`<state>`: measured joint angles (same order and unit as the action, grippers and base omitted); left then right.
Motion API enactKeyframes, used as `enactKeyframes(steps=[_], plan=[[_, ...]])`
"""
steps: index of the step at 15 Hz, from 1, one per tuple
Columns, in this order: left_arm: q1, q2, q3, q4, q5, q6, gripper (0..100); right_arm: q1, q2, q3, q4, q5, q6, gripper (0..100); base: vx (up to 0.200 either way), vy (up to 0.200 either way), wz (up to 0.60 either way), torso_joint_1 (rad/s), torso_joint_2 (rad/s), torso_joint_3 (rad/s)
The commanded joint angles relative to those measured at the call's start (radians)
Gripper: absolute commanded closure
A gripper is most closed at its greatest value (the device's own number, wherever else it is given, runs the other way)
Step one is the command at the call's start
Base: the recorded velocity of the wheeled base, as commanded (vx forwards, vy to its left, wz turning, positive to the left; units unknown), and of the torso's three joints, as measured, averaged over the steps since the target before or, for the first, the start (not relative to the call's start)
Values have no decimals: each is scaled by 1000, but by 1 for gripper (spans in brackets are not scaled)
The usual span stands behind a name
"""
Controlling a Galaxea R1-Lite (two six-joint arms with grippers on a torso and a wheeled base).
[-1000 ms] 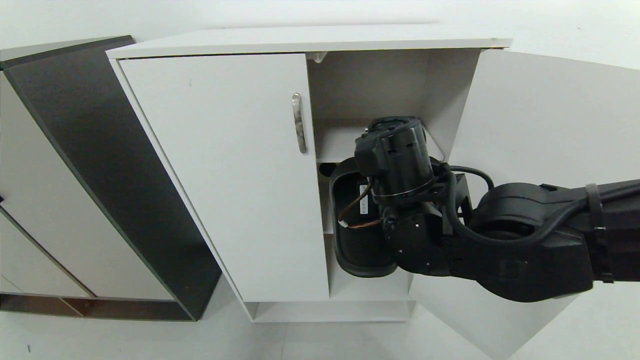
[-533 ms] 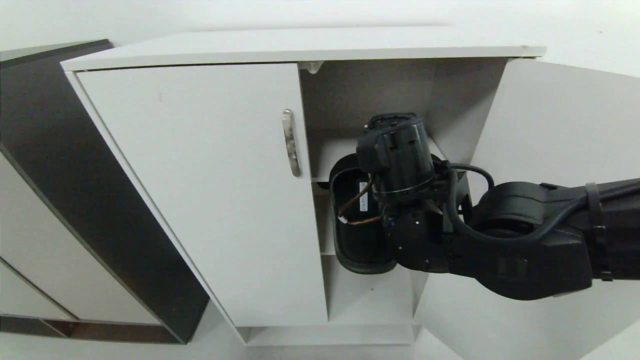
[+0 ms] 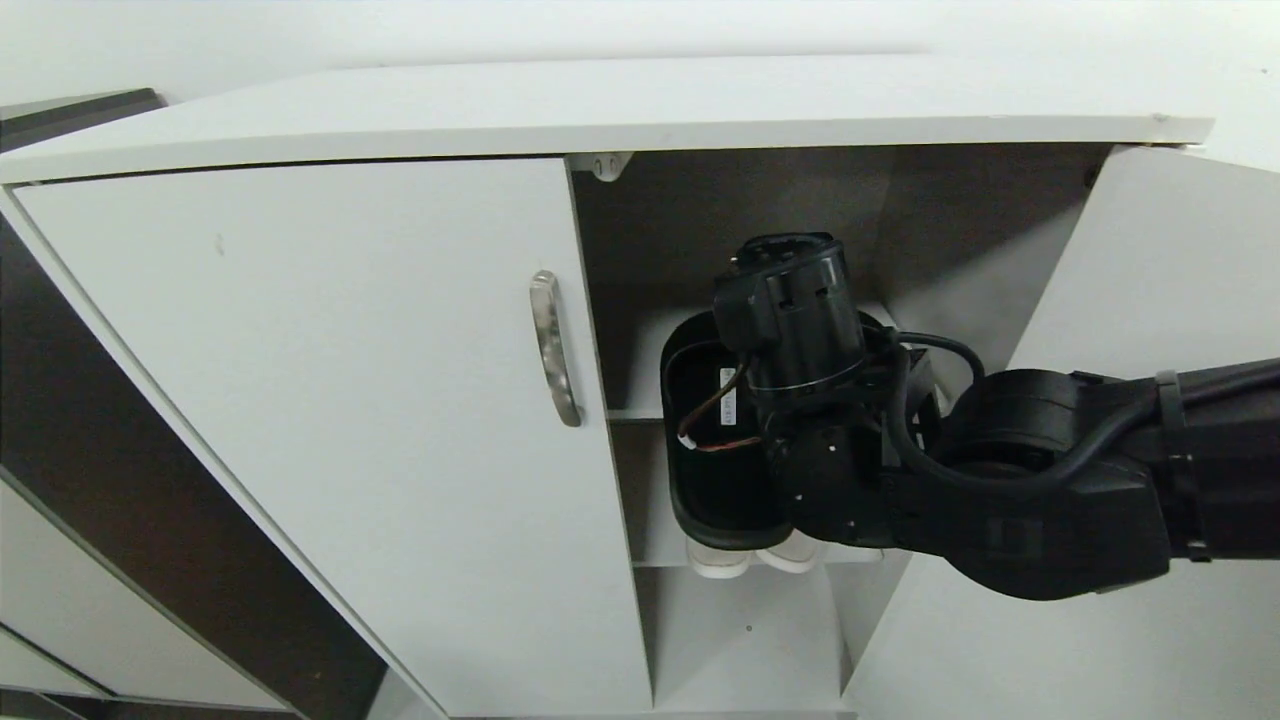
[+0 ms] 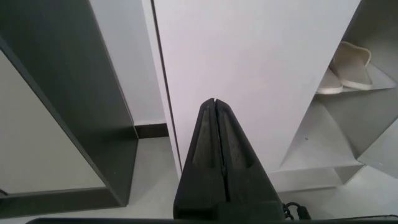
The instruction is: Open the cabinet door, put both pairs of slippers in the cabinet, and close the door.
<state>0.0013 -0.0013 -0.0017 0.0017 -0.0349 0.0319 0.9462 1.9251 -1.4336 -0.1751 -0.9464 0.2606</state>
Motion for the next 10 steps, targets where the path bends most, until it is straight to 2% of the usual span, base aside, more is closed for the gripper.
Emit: enactKeyframes(steps=[1,6,7,10], plan=[[0,1,0,0,0,0,100,-6,0,7,0,1,-1,100,0,0,0,0,0,0],[0,1,0,0,0,-1,100,-53,72,-54,-41,28,-29,100,0,0,0,0,0,0],[0,1,0,0,0,-1,100,-58,81,-77,-55,75,-50,100,0,0,0,0,0,0],[0,1,0,0,0,-1,100,-90,121,-162,-53,89,-90,100,0,0,0,0,0,0]])
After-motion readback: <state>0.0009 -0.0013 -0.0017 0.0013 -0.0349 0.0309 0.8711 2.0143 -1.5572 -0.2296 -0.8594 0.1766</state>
